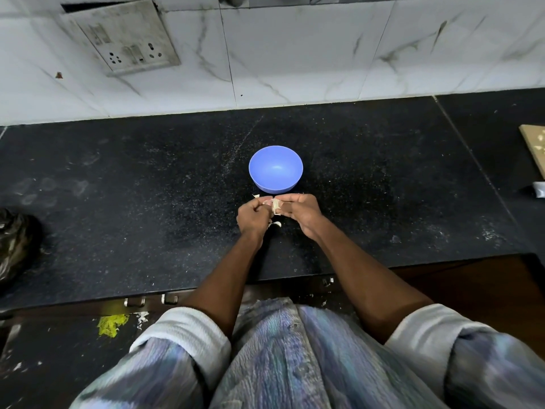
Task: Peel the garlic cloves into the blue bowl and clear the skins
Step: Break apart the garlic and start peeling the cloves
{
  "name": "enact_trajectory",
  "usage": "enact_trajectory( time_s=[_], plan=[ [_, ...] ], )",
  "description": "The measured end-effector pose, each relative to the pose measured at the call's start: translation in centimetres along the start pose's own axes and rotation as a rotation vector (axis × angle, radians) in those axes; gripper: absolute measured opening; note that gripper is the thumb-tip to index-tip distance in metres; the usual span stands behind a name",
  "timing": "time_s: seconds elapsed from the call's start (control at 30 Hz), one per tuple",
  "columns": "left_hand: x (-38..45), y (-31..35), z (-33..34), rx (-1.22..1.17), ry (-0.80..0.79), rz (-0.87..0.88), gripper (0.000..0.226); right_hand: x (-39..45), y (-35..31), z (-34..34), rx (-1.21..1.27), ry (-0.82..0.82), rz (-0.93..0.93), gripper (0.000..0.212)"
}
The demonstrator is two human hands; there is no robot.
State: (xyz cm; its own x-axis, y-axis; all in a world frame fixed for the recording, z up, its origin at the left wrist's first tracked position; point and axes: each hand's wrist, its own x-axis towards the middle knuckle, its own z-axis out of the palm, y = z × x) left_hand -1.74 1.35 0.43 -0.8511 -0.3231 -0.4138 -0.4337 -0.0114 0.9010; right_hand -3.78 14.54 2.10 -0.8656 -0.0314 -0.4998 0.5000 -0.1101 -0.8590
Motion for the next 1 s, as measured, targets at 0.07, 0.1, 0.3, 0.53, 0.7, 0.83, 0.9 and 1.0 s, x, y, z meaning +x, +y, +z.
enact_trajectory(
  time_s=[0.07, 0.1, 0.3, 0.53, 0.7, 0.83, 0.9, 1.0],
  plan=[
    [-0.2, 0.0, -0.16, -0.043, -0.056, 0.002, 0.008, 0.01, -0.1, -0.1, -0.021, 0.029, -0.001, 0.022],
    [-0.22, 0.02, -0.21, -0.06, -0.089, 0.004, 0.011, 0.01, -0.21, -0.21, -0.022, 0.044, 0.004, 0.02],
    [-0.15, 0.36, -0.6, -0.034, -0.086, -0.073, 0.015, -0.29, -0.49, -0.76, -0.06, 0.0, 0.027, 0.017],
    [0.11, -0.18, -0.47, 0.027, -0.031, -0.035, 0.015, 0.15, -0.14, -0.97, -0.085, -0.014, 0.048, 0.022],
    [0.37, -0.4, -0.5, 0.053, -0.031, -0.005, 0.016, 0.39, -0.04, -0.95, -0.008, -0.058, 0.072, 0.028],
    [0.07, 0.01, -0.51, 0.011, -0.056, 0.014, 0.019, 0.11, -0.02, -1.0, 0.032, -0.052, 0.054, 0.026],
    [-0.16, 0.23, -0.47, -0.015, -0.065, 0.017, 0.021, 0.0, 0.06, -1.0, 0.022, -0.061, 0.044, 0.028],
    [-0.23, 0.35, -0.38, -0.051, -0.092, -0.003, 0.024, -0.07, 0.05, -0.9, -0.007, -0.079, 0.021, 0.026]
  ],
)
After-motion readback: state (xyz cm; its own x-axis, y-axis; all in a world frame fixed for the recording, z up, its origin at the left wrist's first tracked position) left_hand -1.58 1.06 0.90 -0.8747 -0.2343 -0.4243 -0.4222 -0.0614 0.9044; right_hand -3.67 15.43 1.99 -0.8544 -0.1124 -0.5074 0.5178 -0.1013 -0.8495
